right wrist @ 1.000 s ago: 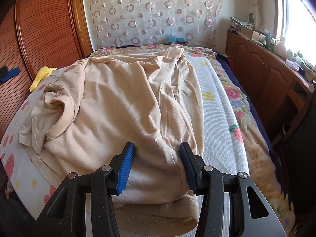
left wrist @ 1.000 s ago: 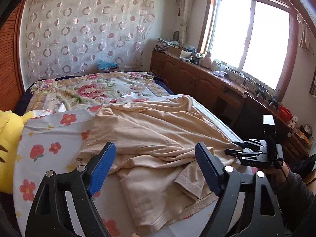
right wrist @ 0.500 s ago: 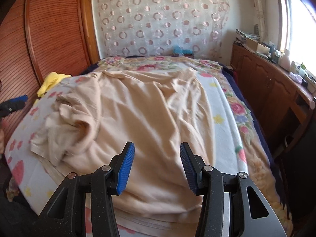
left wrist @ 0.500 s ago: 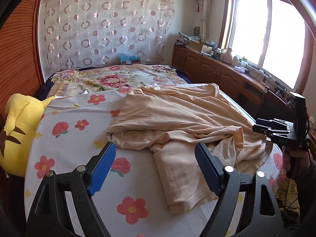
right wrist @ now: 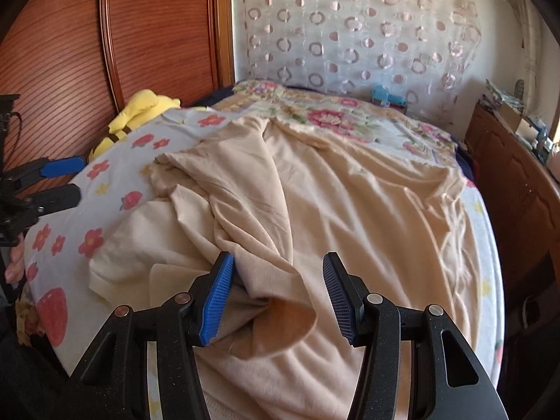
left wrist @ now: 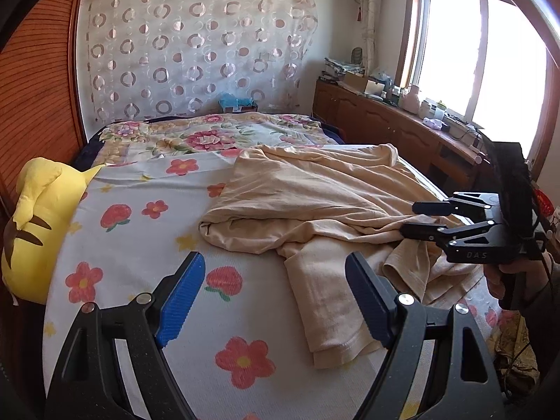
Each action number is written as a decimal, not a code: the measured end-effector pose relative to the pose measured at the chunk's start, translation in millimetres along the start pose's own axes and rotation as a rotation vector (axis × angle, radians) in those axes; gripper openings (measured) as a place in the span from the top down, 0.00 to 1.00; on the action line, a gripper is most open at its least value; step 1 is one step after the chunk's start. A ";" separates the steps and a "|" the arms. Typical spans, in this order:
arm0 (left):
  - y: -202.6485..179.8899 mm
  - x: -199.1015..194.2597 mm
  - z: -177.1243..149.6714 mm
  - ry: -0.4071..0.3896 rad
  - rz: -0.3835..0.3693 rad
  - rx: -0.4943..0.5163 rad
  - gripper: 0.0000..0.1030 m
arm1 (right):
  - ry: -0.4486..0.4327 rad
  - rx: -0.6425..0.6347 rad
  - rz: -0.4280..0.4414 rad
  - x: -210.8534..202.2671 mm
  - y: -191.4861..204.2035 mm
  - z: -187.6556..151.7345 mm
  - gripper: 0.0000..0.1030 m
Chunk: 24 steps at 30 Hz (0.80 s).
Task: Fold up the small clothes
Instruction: 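Move the right gripper to the shirt fold and close on it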
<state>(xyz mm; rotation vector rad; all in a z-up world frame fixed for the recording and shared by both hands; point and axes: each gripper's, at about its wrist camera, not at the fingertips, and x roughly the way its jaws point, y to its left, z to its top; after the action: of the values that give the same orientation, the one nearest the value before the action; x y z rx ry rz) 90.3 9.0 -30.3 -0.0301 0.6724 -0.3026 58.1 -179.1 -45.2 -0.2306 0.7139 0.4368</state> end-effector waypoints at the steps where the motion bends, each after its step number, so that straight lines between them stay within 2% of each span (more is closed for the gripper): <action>1: 0.1 0.1 -0.3 0.001 0.000 0.001 0.20 | 0.017 0.002 0.008 4.4 -1.2 1.1 0.47; 8: -0.3 3.2 -4.4 0.002 -0.008 -0.012 0.20 | 0.084 -0.018 0.070 23.9 4.9 9.1 0.47; 11: -1.7 2.7 -5.4 0.002 -0.010 -0.009 0.20 | 0.097 -0.041 0.072 31.5 9.1 10.5 0.47; 12: -1.8 2.3 -6.2 0.001 -0.011 -0.008 0.20 | 0.099 -0.052 0.070 32.4 10.3 10.5 0.53; 15: -1.8 2.6 -6.0 0.002 -0.009 -0.012 0.20 | 0.065 -0.070 0.065 26.7 13.7 12.6 0.90; 24: -3.6 -4.6 -6.2 -0.016 -0.010 -0.017 0.20 | -0.159 -0.038 0.061 -44.0 6.0 25.9 0.92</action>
<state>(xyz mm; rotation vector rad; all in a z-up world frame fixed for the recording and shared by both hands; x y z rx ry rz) 82.2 7.3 -31.9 -0.0523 0.6594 -0.3057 40.8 -178.2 3.3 -0.2079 0.5579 0.5212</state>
